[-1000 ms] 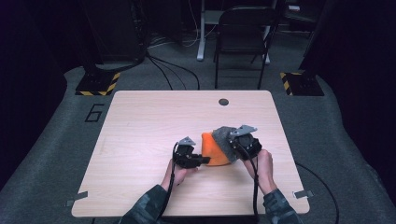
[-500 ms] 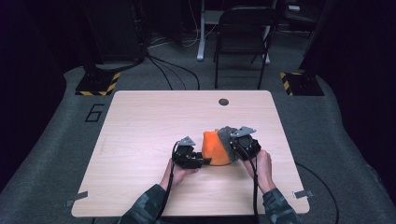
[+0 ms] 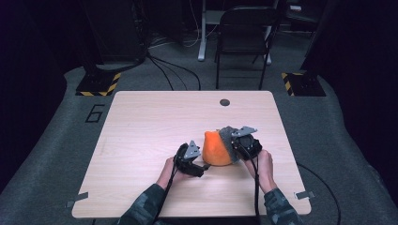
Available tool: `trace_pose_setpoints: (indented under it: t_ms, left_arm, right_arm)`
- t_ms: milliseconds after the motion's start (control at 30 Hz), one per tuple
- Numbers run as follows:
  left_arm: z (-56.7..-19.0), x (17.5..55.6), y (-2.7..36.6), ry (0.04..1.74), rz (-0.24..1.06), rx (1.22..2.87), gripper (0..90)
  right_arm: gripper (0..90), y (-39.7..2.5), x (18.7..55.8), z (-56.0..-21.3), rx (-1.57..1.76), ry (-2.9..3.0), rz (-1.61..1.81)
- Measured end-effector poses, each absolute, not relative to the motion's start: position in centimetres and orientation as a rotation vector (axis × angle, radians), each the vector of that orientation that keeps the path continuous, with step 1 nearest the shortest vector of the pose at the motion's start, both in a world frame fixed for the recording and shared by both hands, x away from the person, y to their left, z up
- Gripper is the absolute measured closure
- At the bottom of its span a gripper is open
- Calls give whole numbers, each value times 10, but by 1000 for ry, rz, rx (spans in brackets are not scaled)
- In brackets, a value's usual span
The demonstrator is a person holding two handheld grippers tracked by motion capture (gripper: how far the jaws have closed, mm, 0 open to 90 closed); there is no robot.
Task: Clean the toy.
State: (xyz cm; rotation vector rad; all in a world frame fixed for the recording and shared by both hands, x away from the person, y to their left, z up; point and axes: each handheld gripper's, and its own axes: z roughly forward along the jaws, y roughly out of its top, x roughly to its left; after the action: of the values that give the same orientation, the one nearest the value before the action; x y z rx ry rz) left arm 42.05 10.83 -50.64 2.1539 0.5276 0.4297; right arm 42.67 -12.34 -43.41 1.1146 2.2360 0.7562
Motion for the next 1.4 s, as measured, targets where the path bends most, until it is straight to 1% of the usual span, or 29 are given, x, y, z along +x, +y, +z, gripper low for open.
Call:
trace_pose_setpoints:
  t_ms: [167, 267, 333, 400, 500, 567, 700, 767, 867, 1033, 1200, 1300, 1400]
  left_arm:
    - [-513, 418, 100, 481, 485, 2186, 151]
    - [-516, 419, 98, 481, 509, 2192, 172]
    - [-517, 419, 97, 478, 526, 2181, 228]
    - [-519, 416, 95, 463, 583, 2182, 291]
    - [-521, 413, 91, 451, 628, 2191, 354]
    - [-521, 413, 91, 450, 634, 2182, 425]
    - [-522, 413, 90, 470, 627, 2178, 609]
    - [-522, 413, 90, 479, 621, 2175, 668]
    - [-522, 413, 91, 489, 613, 2170, 694]
    - [-522, 413, 91, 493, 609, 2163, 707]
    - [-523, 414, 92, 478, 618, 2169, 713]
    - [-524, 413, 92, 475, 623, 2167, 721]
    - [-525, 413, 93, 461, 628, 2161, 728]
  right_arm:
    - [741, -123, 427, -434, 1116, 2244, 757]
    - [741, -123, 427, -434, 1123, 2239, 762]
    - [741, -123, 428, -434, 1112, 2241, 762]
    - [741, -123, 427, -434, 1124, 2238, 760]
    - [741, -122, 427, -434, 1128, 2243, 753]
    - [741, -123, 427, -434, 1116, 2248, 751]
    - [740, -123, 427, -434, 1107, 2243, 757]
    - [740, -125, 426, -431, 1117, 2260, 764]
    - [739, -137, 426, -422, 1156, 2229, 852]
    - [740, -174, 426, -410, 1261, 2117, 846]
    - [739, -194, 434, -433, 1348, 2114, 728]
    - [739, -195, 439, -447, 1365, 2131, 695]
    - [738, -193, 442, -452, 1365, 2149, 679]
